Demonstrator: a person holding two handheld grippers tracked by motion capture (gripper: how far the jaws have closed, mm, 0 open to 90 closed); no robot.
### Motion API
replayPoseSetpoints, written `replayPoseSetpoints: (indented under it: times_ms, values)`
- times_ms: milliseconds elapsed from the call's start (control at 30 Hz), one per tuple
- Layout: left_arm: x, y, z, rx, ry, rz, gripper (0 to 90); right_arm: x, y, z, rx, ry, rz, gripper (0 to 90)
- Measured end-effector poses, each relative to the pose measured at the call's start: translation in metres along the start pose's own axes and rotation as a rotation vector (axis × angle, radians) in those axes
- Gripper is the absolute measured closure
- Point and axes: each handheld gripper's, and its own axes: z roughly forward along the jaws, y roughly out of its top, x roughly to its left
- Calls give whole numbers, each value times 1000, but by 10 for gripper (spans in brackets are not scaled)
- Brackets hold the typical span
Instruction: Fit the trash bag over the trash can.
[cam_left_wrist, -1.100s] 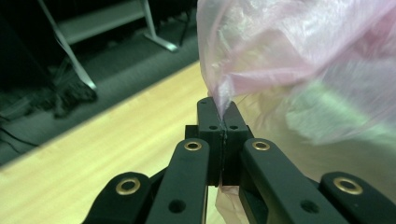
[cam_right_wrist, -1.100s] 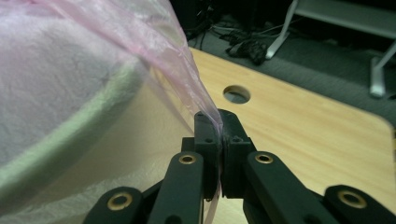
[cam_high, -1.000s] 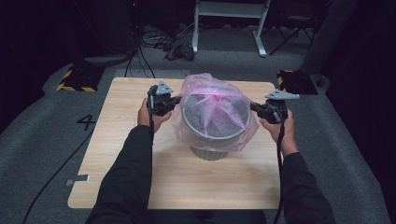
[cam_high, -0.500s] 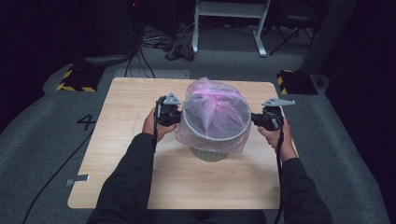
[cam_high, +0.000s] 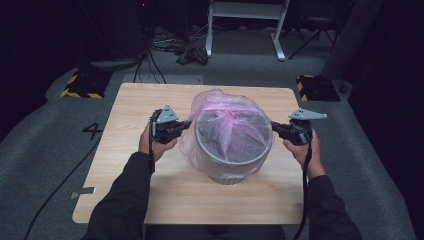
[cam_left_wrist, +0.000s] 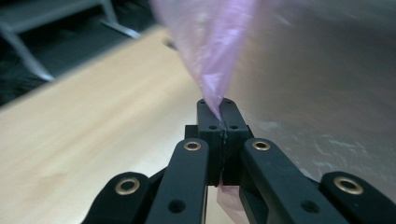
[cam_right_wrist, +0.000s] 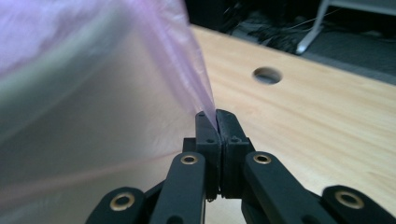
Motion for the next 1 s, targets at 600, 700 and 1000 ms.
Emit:
replayPoseSetpoints:
  times_ms: [600, 700, 1000]
  values:
    - [-16, 1, 37, 194, -114, -20, 899, 5, -16, 34, 166, 91, 95, 887]
    - [-12, 0, 37, 194, -132, -54, 898, 7, -21, 38, 181, 100, 100, 888]
    - [-5, -5, 37, 164, -83, -150, 895, 3, -34, 42, 193, 140, 155, 893]
